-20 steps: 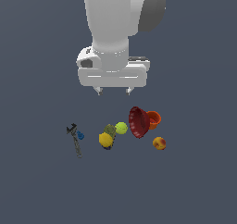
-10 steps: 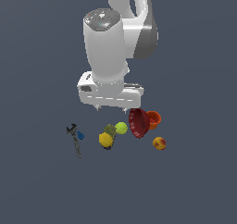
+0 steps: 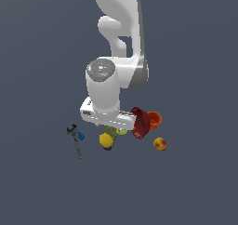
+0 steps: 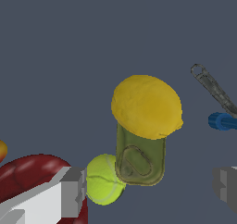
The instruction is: Pick up a designated object from a clutter of objects.
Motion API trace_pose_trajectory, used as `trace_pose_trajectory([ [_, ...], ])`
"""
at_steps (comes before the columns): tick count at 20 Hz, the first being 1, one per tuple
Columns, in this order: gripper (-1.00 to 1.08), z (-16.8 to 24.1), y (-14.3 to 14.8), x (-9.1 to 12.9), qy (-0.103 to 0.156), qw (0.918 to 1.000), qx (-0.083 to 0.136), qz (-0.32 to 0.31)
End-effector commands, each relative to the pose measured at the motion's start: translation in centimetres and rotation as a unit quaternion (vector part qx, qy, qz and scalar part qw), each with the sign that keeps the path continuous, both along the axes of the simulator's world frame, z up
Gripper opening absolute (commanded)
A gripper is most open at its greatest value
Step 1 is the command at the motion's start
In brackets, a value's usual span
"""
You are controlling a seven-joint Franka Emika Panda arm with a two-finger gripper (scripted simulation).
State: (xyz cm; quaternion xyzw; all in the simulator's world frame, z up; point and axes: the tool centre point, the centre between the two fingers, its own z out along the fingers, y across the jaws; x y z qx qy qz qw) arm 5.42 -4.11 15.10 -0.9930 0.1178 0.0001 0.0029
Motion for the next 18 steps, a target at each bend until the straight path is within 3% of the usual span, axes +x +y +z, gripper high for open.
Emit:
trace_pose_trajectory([
  [1,1.0,-1.7,-0.3,0.2,0.0,1.0,-0.001,-0.009],
  [18,1.0,-6.0,-0.7,0.3,0.001,0.9997,-0.003,-0.022],
])
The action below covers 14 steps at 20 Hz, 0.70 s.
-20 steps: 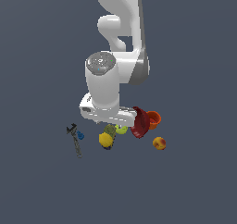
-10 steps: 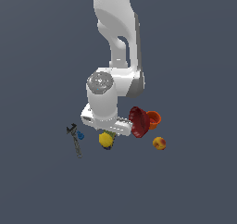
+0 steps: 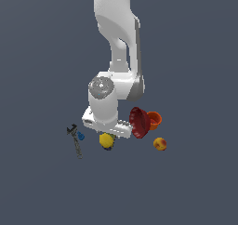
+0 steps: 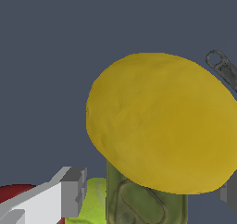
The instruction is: Pick up a designated object from a clutter of objects.
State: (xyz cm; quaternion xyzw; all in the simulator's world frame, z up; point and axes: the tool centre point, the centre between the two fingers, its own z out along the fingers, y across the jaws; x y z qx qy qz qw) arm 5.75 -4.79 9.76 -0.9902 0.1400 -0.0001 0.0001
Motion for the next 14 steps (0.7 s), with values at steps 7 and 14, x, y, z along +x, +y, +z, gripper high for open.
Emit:
trace_pose_trajectory([
  [7,1.0,-3.7,0.0,-0.1,0.0,1.0,0.0,-0.001],
  [14,-1.0,-3.9,0.0,0.0,0.0,1.0,0.0,-0.001],
])
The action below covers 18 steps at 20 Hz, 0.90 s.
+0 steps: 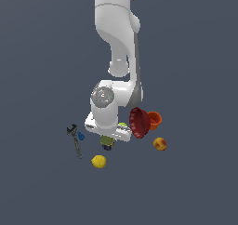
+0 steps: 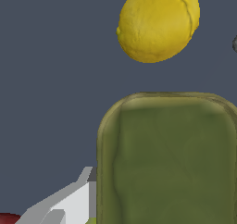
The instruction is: Pick up a designated object from a clutter of objects.
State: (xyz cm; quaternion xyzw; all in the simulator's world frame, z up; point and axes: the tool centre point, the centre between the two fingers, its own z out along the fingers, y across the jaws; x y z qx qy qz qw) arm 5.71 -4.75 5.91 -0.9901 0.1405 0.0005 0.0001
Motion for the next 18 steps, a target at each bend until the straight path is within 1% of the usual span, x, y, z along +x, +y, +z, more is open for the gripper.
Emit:
trace_pose_trajectory([
  [1,-1.0,-0.1,-0.1,0.0,0.0,1.0,0.0,0.0],
  [11,-1.0,0.4,-0.1,-0.1,0.0,1.0,0.0,0.0],
  [18,-1.0,3.2,-0.9,-0.5,0.0,1.0,0.0,0.0],
])
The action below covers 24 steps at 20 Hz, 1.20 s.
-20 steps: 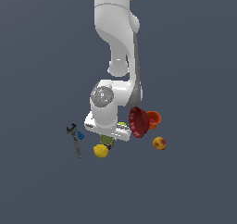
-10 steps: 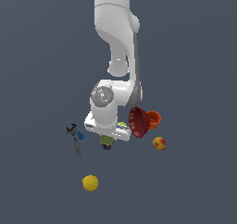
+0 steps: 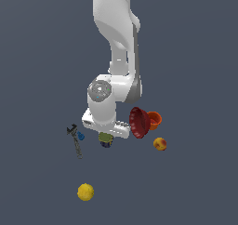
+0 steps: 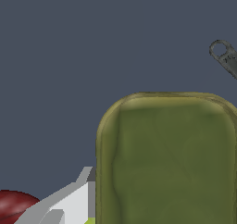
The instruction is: Pick up a designated object from a clutter of objects.
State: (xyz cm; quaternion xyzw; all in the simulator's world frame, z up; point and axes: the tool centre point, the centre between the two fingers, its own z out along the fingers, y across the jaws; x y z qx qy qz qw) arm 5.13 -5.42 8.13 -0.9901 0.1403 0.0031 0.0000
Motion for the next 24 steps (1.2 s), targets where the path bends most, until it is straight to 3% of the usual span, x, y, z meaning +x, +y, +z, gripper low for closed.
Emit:
trace_pose_trajectory([
  [1,-1.0,1.6,-0.4,-0.1,-0.003,1.0,0.0,0.0],
  [8,-1.0,7.7,-2.2,-1.1,-0.003,1.0,0.0,0.0],
  [24,-1.0,25.9,-7.4,-3.8,-0.003,1.0,0.0,-0.001],
])
